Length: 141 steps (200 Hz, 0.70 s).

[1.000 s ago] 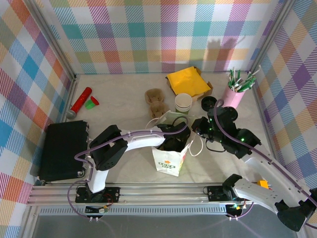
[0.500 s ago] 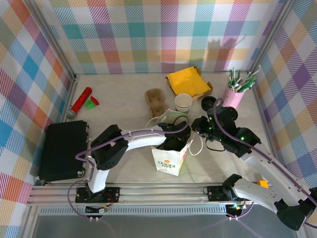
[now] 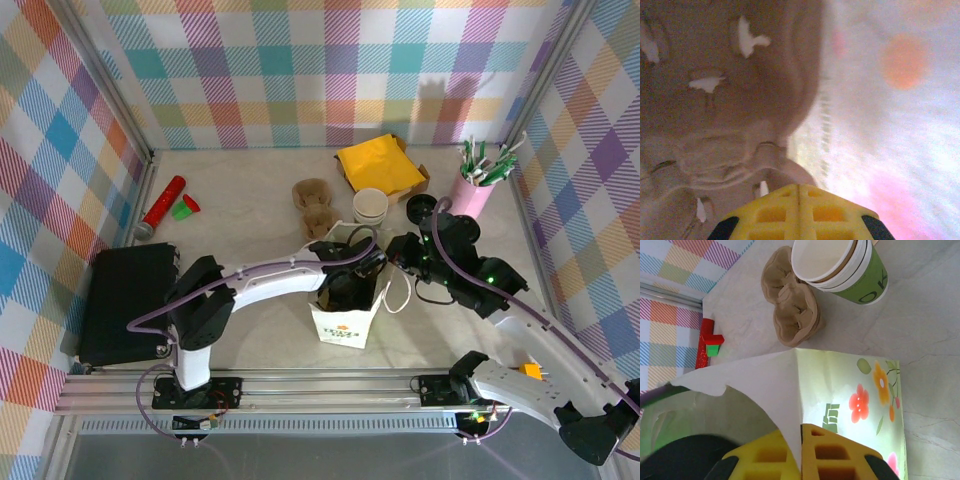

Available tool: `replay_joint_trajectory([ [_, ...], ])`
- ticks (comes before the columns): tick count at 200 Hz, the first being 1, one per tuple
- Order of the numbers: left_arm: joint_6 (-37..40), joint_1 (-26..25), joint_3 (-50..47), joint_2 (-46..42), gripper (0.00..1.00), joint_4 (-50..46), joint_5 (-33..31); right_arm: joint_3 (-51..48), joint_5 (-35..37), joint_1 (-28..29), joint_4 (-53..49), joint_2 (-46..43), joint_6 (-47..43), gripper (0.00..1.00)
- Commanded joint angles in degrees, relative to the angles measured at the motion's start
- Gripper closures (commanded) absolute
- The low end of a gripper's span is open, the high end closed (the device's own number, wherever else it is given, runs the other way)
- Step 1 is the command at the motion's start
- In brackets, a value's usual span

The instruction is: Pack the takeout coffee

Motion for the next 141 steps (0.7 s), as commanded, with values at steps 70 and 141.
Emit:
replay_joint_trajectory([
  [70, -1.3, 0.0, 2.8, -7.8, 1.00, -0.3, 1.7, 1.9, 1.2, 0.1, 0.6, -0.1, -1.9, 0.99],
  [141, -1.0, 0.3, 6.7, -10.4, 1.00, 2.1, 3.0, 2.5, 1.2, 0.1, -0.8, -0.1, -2.5, 1.00],
])
